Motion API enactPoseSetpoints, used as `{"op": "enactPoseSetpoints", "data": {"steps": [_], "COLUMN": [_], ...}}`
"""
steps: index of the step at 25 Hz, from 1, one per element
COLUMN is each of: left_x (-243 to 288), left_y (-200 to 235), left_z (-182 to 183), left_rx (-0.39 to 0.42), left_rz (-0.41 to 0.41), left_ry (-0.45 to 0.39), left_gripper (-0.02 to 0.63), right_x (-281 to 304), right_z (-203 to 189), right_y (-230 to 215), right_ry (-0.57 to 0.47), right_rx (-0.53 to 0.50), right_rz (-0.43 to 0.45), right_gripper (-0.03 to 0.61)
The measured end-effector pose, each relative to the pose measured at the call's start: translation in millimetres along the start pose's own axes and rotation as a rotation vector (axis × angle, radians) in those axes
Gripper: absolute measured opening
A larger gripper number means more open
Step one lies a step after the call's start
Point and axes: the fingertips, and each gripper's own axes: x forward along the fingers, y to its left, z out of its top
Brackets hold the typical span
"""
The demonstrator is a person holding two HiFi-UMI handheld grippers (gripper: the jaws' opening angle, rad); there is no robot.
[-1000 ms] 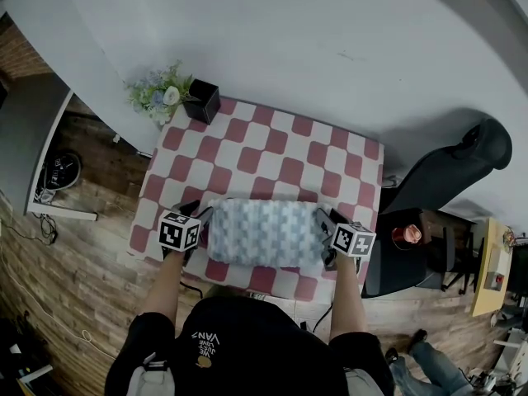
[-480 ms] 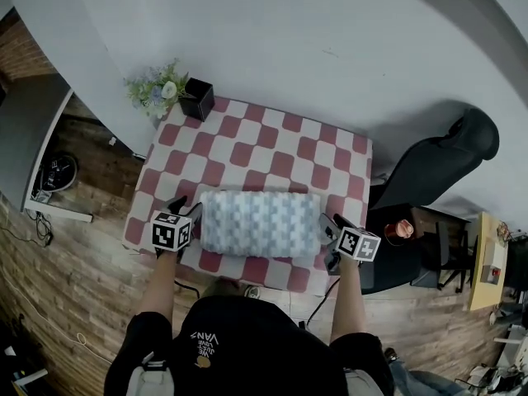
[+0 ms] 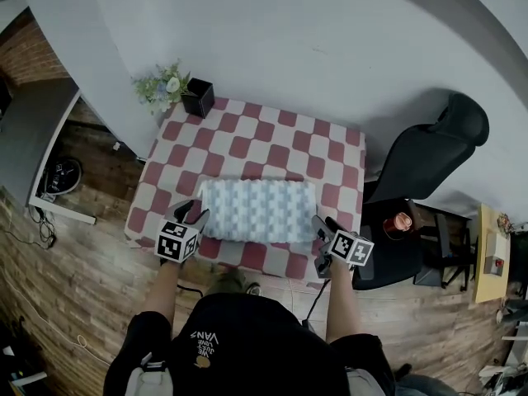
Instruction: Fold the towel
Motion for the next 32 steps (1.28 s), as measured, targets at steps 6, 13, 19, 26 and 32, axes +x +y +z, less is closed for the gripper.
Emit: {"op": "enactPoseSetpoints", "data": {"steps": [6, 13, 19, 26, 32], "left_x": [-14, -29, -31, -10, -9], "left_y": [-34, -76, -99, -97, -90], "left_z": [-15, -28, -37, -68, -83], "left_rx": [0.069, 0.222, 0.433, 0.559, 0.542], "left_rz": [-0.025, -0.067, -0.082, -0.156, -0.230], "left_ry": [-0.020, -0.006, 0.066, 0.224, 0.267], "left_gripper": [0.178, 0.196, 0.218, 0.241, 0.241], "right_x": [-17, -34, -42, -28, -12], "right_z": [-19, -52, -71, -75, -77], "right_y": [5, 6, 13, 14, 10], "right_ry": [-0.091, -0.095, -0.147, -0.182, -0.230], "right_rx": [0.113, 0.214, 0.377, 0.547, 0.707], "right_rz": [0.030, 0.054, 0.110, 0.121, 0.082], "right_gripper": [0.230, 0.230, 0.230, 0.239, 0.279]}}
